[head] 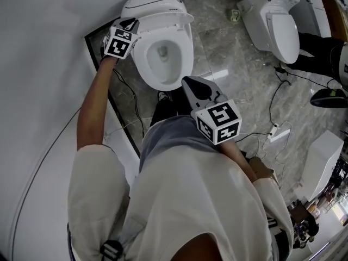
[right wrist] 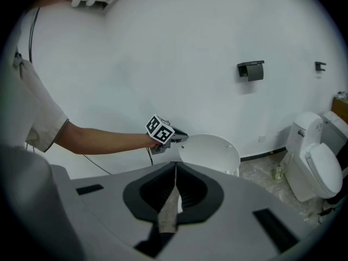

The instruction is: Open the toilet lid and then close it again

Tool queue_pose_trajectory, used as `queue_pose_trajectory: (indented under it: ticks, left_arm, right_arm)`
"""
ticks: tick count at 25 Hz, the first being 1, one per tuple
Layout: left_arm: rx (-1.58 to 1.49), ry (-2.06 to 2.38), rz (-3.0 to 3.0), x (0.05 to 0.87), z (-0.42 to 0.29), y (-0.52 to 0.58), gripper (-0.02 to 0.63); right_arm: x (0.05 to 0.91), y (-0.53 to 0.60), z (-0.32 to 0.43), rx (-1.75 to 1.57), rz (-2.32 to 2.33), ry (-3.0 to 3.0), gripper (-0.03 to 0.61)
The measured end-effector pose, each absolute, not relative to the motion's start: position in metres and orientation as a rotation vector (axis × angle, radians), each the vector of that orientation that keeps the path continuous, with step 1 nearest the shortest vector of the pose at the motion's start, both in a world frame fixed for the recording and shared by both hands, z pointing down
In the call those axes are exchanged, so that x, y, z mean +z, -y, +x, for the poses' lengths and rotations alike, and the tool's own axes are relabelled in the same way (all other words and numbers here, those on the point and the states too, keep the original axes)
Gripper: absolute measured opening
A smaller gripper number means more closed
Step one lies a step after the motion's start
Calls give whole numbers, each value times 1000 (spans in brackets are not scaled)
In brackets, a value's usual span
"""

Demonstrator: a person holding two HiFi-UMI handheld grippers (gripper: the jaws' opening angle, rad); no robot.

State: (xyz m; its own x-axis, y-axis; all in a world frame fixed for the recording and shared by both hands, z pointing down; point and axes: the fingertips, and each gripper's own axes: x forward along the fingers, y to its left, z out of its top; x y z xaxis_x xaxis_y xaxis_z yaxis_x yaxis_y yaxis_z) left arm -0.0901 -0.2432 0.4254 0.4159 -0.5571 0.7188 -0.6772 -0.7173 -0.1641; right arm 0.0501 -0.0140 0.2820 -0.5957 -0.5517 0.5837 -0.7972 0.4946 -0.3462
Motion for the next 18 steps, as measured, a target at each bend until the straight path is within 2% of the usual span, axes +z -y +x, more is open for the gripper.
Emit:
queue_pose_trajectory:
  ticks: [18]
  left_arm:
    - [1293,980,2590,435,-81,186,34]
  right_arm:
    - [278,-17,32,843,1126,2360,11]
